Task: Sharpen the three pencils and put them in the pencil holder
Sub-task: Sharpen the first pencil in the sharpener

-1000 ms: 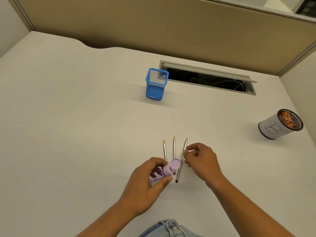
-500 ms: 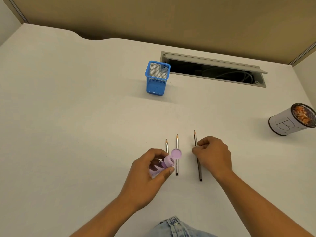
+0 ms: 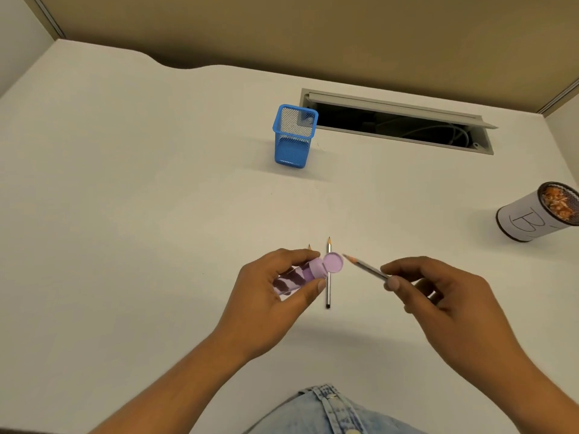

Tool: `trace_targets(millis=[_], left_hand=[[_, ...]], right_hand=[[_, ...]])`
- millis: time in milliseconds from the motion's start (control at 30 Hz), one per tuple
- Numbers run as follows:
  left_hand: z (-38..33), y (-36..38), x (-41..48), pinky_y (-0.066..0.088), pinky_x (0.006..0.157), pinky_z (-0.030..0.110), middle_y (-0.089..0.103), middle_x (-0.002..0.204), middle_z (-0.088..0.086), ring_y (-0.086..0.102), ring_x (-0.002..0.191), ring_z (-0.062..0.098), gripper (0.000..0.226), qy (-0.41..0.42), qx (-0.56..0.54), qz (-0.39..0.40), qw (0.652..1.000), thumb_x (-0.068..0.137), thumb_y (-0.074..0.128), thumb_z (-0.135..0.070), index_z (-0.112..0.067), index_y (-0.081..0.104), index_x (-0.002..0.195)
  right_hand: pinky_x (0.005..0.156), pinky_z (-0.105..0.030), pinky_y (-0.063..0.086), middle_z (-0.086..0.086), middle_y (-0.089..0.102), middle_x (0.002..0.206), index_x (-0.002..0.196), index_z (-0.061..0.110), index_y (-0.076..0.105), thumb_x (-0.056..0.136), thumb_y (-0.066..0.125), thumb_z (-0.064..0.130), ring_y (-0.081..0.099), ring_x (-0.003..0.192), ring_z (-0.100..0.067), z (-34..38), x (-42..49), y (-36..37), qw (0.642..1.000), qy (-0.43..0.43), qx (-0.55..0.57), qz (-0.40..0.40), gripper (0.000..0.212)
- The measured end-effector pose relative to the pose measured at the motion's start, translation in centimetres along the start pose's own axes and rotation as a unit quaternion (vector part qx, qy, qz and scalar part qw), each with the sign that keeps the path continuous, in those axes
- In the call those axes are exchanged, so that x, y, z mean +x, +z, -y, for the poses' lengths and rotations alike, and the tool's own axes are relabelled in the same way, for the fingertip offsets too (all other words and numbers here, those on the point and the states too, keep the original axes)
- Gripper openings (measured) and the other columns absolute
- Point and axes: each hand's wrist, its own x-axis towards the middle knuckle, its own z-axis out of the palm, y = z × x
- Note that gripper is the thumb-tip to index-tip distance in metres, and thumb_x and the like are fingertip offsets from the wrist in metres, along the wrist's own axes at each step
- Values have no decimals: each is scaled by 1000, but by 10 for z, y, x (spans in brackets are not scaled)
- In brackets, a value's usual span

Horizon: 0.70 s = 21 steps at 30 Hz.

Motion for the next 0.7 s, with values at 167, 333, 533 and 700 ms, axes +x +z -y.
trace_targets(millis=[167, 333, 533, 700], left_hand=[[-12, -4, -7, 42, 60, 7, 69, 87, -20, 60, 71, 4, 23, 32, 17, 26, 999, 82, 75, -28, -30, 73, 104], [-18, -7, -15, 40, 61, 5, 70, 87, -16, 59, 71, 0, 23, 42, 27, 71, 996, 86, 72, -29, -24, 74, 108], [-24, -12, -20, 48, 47, 22, 77, 84, -4, 67, 66, 14, 26, 5, -62, 128, 990, 94, 57, -42, -24, 69, 108], [-32, -17, -24, 43, 41, 25, 77, 85, -5, 50, 46, 30, 20, 8, -70, 162, 984, 98, 47, -45, -30, 58, 104]], right_hand=[[50, -7, 40, 25, 68, 78, 87, 43, 69, 82, 71, 36, 59, 63, -7, 11, -11, -11, 998, -48, -28, 17, 9], [54, -6, 41, 29, 67, 83, 81, 41, 71, 77, 77, 26, 61, 71, 2, 20, -15, -17, 992, -94, -78, 37, 17], [54, -5, 38, 20, 65, 85, 93, 34, 77, 80, 75, 15, 59, 70, -4, 24, -14, -26, 972, -195, -116, 66, 23], [56, -25, 49, 14, 72, 84, 97, 26, 78, 88, 70, 25, 65, 69, -13, 28, -14, -36, 934, -293, -205, -3, 12]])
